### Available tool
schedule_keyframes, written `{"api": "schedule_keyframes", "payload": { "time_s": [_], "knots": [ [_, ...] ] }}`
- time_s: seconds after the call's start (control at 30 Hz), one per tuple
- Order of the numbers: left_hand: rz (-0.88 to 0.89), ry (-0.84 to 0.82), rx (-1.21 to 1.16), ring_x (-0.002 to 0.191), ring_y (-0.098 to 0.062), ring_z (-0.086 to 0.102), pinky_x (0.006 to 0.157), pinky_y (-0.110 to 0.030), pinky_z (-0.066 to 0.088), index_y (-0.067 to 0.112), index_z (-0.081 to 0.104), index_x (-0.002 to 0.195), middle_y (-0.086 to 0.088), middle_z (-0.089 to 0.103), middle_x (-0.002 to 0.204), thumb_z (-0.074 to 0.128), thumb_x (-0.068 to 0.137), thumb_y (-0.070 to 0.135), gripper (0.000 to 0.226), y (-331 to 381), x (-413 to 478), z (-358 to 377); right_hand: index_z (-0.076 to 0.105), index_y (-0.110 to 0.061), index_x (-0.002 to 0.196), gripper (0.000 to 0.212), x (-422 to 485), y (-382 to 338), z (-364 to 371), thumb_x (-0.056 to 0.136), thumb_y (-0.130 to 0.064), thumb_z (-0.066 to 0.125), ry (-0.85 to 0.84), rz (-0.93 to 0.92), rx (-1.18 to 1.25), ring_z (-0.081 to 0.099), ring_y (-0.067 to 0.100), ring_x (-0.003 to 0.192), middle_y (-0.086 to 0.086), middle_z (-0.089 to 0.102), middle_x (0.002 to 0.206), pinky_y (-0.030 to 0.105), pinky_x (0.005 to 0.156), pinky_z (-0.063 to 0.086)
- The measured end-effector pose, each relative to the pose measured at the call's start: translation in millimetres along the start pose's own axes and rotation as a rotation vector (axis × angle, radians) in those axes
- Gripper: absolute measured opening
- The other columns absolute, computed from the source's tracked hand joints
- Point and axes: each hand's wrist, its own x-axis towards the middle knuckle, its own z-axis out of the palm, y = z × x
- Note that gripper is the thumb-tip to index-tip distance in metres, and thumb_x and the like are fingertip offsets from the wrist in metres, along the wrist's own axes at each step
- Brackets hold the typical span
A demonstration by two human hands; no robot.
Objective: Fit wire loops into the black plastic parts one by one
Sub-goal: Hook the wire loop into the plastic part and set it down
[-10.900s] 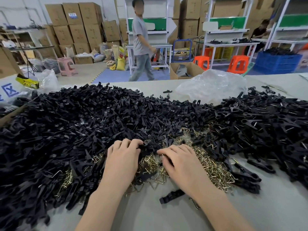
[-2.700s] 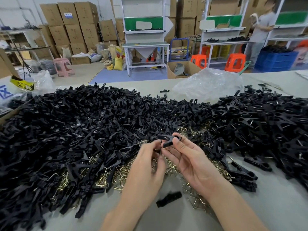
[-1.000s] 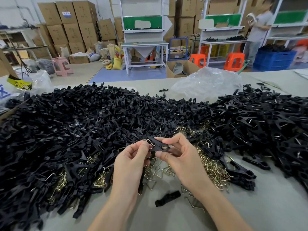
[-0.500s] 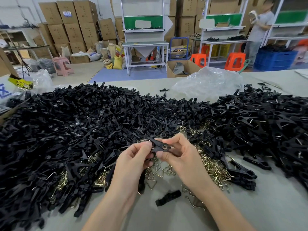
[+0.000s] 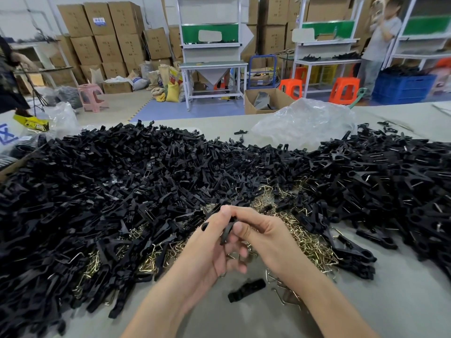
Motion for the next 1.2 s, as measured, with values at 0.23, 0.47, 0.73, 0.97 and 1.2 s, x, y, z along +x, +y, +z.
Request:
{"api": "schedule_keyframes", "payload": {
  "time_s": [0.23, 0.47, 0.73, 0.97, 1.2],
  "knots": [
    [0.018, 0.052, 0.07, 0.052, -0.014, 0.05, 0.051, -0.031, 0.052, 0.002, 0.069, 0.104, 0.002, 0.048, 0.059, 0.075, 0.076, 0.057, 0.062, -2.1, -1.4, 3.4, 0.078, -0.017, 0.114, 0.027, -2.5, 2.3, 0.8, 0.089, -0.023, 0.069, 0.025, -0.011, -0.17, 0.072, 0.02, 0.069, -0.011, 0.068, 0.122, 0.024, 0.056, 0.059],
    [0.158, 0.19, 0.183, 0.04, -0.01, 0.041, 0.047, -0.027, 0.039, 0.02, 0.075, 0.078, 0.002, 0.049, 0.051, 0.064, 0.076, 0.054, 0.037, -6.0, 1.7, 2.2, 0.069, -0.028, 0.128, 0.041, -0.5, 1.8, 6.3, 0.09, -0.014, 0.071, 0.028, -0.07, -0.086, 0.072, 0.023, 0.068, 0.003, 0.071, 0.116, 0.025, 0.057, 0.055],
    [0.21, 0.188, 0.257, 0.04, -0.014, 0.032, 0.047, -0.028, 0.044, 0.021, 0.073, 0.075, 0.004, 0.046, 0.048, 0.057, 0.088, 0.04, 0.028, -3.5, 1.7, 0.5, 0.059, -0.048, 0.131, 0.056, 0.1, 1.7, 3.8, 0.09, -0.011, 0.073, 0.046, -0.082, -0.198, 0.071, 0.018, 0.096, -0.015, 0.071, 0.118, 0.022, 0.084, 0.055],
    [0.125, 0.297, 0.213, 0.041, -0.017, 0.034, 0.043, -0.029, 0.042, 0.021, 0.069, 0.067, 0.001, 0.041, 0.045, 0.059, 0.094, 0.045, 0.038, 3.7, -1.4, 3.5, 0.063, -0.038, 0.13, 0.046, -2.9, 2.0, 3.7, 0.092, -0.017, 0.075, -0.087, -0.078, -0.201, 0.073, 0.022, 0.078, 0.006, 0.077, 0.095, 0.025, 0.076, 0.055],
    [0.258, 0.224, 0.434, 0.048, -0.024, 0.04, 0.046, -0.031, 0.037, 0.026, 0.071, 0.095, 0.001, 0.055, 0.057, 0.063, 0.082, 0.059, 0.037, -2.2, -3.8, 4.1, 0.067, -0.039, 0.128, 0.043, -4.1, 9.3, -2.6, 0.094, -0.012, 0.068, -0.016, -0.271, -0.635, 0.053, 0.006, 0.13, -0.02, 0.055, 0.135, 0.022, 0.106, 0.045]
  ]
}}
